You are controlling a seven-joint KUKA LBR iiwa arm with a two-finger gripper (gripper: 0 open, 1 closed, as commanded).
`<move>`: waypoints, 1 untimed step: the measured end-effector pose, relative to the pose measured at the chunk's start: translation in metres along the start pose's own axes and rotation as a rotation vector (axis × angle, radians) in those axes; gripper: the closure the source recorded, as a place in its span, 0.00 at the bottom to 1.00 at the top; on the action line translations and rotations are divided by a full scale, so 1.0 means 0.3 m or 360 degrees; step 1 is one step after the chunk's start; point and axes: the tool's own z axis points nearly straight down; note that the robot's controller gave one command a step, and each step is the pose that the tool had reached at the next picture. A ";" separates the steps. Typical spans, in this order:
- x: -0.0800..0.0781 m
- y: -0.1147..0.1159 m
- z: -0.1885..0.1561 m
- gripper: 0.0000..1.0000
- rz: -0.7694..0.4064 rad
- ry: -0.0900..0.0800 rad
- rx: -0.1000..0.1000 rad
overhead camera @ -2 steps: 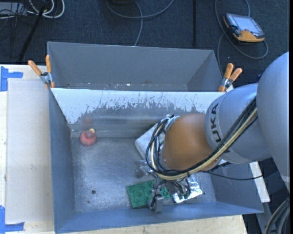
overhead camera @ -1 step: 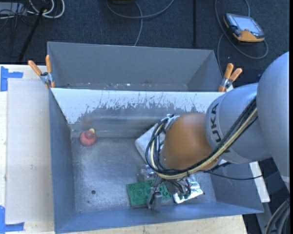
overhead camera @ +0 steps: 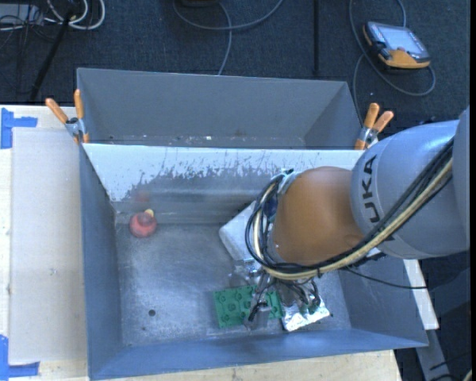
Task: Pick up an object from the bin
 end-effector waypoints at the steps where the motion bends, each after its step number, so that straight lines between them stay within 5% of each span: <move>1: -0.002 0.000 -0.052 1.00 0.0009 0.0002 0.0000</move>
Offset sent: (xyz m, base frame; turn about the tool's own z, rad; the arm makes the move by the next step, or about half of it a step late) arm 0.0000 -0.0002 0.0156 0.0000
